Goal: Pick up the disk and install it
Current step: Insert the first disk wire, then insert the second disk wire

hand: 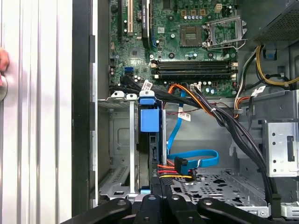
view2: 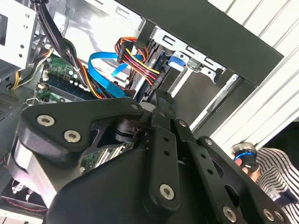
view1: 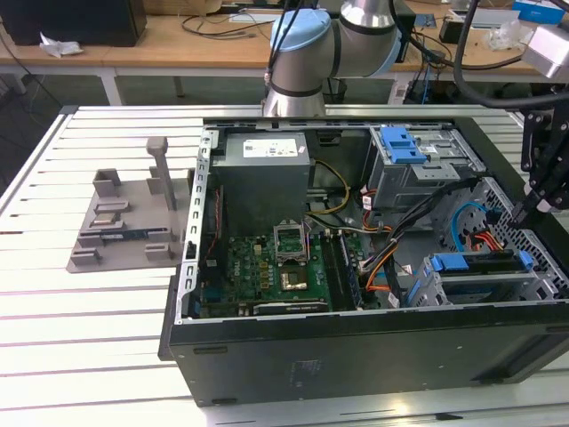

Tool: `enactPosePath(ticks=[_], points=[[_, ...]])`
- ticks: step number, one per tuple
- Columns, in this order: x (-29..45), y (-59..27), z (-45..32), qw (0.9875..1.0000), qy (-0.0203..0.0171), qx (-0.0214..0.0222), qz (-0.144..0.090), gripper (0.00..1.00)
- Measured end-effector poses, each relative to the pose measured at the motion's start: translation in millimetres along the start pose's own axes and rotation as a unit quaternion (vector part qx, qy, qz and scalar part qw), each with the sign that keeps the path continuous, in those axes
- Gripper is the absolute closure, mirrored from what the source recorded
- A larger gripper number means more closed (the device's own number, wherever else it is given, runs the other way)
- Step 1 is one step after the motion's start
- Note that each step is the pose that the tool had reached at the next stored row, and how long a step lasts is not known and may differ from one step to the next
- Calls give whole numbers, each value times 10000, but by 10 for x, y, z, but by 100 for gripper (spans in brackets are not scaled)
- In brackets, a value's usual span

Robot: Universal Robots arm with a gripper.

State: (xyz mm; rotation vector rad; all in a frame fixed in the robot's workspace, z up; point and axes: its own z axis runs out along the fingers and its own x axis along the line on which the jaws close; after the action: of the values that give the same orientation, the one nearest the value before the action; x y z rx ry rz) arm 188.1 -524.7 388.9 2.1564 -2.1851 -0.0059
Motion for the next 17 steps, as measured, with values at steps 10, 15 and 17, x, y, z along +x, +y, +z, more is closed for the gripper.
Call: enactPosePath(ticks=[10,15,17], points=[[0,0,-1,10000,-1,0,0,71],[-126,71,5,10000,0,0,-1,64],[-160,111,95,10000,0,1,-19,64]])
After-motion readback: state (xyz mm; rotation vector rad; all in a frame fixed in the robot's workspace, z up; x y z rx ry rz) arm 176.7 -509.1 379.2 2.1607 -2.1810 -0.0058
